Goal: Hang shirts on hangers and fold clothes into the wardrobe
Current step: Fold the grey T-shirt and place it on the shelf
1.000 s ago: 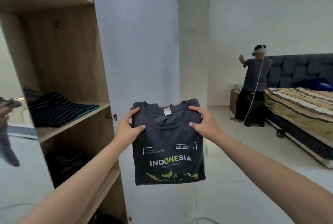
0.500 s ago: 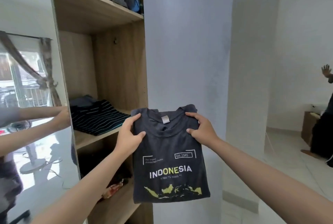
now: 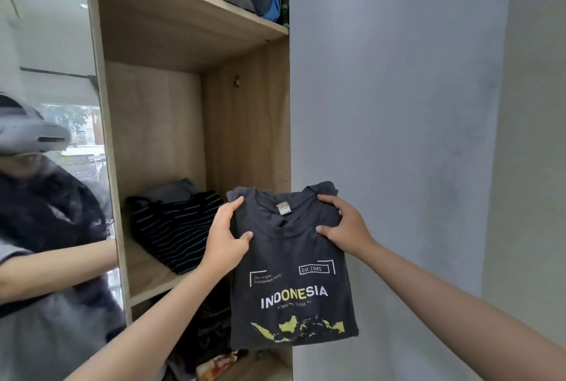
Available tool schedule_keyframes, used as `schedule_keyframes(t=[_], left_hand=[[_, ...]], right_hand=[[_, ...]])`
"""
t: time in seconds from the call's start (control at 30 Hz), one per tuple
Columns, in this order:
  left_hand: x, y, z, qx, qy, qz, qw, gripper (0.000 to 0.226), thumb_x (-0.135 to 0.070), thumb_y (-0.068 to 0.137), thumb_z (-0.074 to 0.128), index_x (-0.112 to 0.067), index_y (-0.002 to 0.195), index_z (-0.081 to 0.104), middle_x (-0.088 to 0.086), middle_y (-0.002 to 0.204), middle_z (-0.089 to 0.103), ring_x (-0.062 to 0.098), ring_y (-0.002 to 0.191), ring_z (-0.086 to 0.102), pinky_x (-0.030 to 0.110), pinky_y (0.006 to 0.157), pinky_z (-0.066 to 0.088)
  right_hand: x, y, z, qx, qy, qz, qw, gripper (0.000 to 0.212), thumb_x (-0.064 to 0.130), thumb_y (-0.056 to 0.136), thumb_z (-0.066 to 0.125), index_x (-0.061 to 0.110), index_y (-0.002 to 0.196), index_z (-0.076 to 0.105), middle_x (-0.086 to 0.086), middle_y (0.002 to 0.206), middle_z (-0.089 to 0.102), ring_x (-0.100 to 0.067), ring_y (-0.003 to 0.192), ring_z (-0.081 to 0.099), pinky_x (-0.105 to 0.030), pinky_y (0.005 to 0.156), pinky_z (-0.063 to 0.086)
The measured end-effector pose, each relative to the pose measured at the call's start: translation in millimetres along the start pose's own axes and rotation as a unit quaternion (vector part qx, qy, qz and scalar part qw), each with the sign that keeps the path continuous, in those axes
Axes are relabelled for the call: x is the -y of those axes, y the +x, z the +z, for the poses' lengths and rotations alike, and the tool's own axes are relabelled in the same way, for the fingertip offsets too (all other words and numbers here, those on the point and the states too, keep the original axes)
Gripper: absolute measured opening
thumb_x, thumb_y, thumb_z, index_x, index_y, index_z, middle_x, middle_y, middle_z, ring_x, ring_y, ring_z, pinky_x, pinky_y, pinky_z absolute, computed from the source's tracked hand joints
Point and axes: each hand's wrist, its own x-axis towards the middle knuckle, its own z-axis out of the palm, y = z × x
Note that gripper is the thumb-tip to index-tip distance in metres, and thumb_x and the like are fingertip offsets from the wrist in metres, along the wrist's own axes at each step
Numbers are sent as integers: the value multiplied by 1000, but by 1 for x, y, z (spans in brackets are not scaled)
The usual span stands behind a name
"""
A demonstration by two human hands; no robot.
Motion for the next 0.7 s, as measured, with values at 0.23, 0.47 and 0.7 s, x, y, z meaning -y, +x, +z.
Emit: schedule_keyframes(t=[0.23, 0.47, 0.7], left_hand=[[17, 35, -5, -70, 9, -25, 997, 67, 4, 78, 68, -24, 134, 45, -11, 130, 45, 8, 124, 45, 34, 107, 40], [8, 76, -24, -167, -11, -52, 984, 67, 6, 76, 69, -30, 128, 51, -1, 133, 51, 15, 121, 52, 41, 100, 48], [-20, 93, -43, -254, -23, -60, 965, 68, 14, 74, 66, -22, 130, 52, 2, 125, 55, 13, 109, 57, 34, 91, 52]], right_hand=[[-10, 69, 28, 43, 54, -61, 996, 65, 1, 68, 76, 28, 123, 58, 6, 120, 60, -12, 109, 59, -32, 97, 49], [-1, 147, 34, 118, 92, -134, 980, 66, -1, 68, 78, 22, 126, 57, 3, 122, 57, -13, 111, 57, -17, 94, 44], [19, 209, 53, 192, 115, -182, 957, 67, 3, 68, 80, 23, 126, 56, -2, 129, 55, -18, 115, 55, -36, 103, 44]])
